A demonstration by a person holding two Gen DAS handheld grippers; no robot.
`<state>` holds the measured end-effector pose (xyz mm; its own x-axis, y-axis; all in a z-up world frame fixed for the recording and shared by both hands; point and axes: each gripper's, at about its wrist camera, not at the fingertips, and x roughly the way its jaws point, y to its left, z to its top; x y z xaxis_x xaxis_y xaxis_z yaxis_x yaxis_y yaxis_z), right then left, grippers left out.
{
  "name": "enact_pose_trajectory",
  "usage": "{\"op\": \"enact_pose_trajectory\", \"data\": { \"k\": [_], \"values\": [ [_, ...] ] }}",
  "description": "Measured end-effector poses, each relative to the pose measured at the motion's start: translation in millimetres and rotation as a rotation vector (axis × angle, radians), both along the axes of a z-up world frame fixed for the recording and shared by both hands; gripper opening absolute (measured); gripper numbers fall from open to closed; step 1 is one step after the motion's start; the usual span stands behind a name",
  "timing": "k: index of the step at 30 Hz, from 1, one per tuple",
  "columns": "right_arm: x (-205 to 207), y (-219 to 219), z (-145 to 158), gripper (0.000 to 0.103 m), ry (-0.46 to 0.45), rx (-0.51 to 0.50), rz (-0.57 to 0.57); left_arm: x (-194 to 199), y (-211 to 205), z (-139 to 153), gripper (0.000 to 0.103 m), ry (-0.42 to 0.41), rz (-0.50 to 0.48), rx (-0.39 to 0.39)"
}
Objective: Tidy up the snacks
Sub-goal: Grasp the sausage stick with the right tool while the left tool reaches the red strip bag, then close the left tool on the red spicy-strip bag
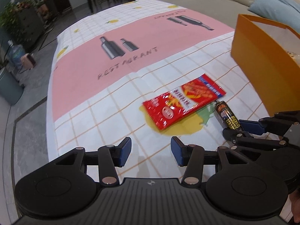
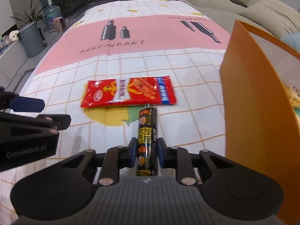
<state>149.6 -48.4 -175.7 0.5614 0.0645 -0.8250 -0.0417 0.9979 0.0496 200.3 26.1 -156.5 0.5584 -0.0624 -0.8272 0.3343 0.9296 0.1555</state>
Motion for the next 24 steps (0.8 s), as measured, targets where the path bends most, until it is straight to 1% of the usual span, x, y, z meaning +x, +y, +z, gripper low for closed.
{"op": "enact_pose_trajectory", "data": {
  "k": [2,5,6,7,9,13,16,18,19,21,22,24],
  "values": [
    [0.6,-6.7,1.9,0.020,-0.012,-0.008,-0.022,4.0,-7.2,1.2,0.058,-0.017,-0.046,0.011],
    [3.5,-14.4,3.3,0.020,-0.026,-0.023,-0.040,10.8,-21.5,1.9,0.059,-0.037,-0.171,0.015],
    [5.0,-16.9,3.0,0.020,-0.026,-0.023,-0.043,14.6,-25.2,1.6,0.063,-0.033,-0.218,0.008],
    [5.9,-18.5,2.6,0.020,-0.028,-0.022,-0.040,19.0,-28.9,0.4,0.065,-0.023,-0.257,0.006],
    [5.9,-18.4,3.0,0.020,-0.038,-0.019,-0.025,29.3,-35.8,-3.6,0.066,0.000,-0.330,0.015],
    [6.9,-17.9,1.6,0.020,-0.045,-0.036,-0.019,46.4,-45.9,-17.5,0.066,0.015,-0.417,0.085],
    [9.8,-19.1,-2.0,0.021,-0.025,-0.020,-0.025,59.2,-49.7,-26.6,0.066,0.035,-0.479,0.131],
    [10.8,-19.2,-3.4,0.021,-0.027,-0.014,-0.028,65.7,-49.9,-30.0,0.069,0.065,-0.537,0.133],
    [11.0,-18.5,-3.7,0.021,-0.029,-0.016,-0.024,68.4,-51.3,-32.3,0.069,0.074,-0.565,0.146],
    [10.2,-17.9,-4.3,0.021,-0.034,-0.021,-0.011,72.1,-53.0,-33.5,0.073,0.069,-0.615,0.161],
    [10.1,-18.1,-4.3,0.021,-0.035,-0.021,-0.009,75.7,-53.8,-34.1,0.073,0.077,-0.628,0.161],
    [10.3,-19.0,-4.1,0.021,-0.034,-0.018,-0.010,85.3,-53.9,-34.1,0.079,0.110,-0.629,0.140]
  ]
}}
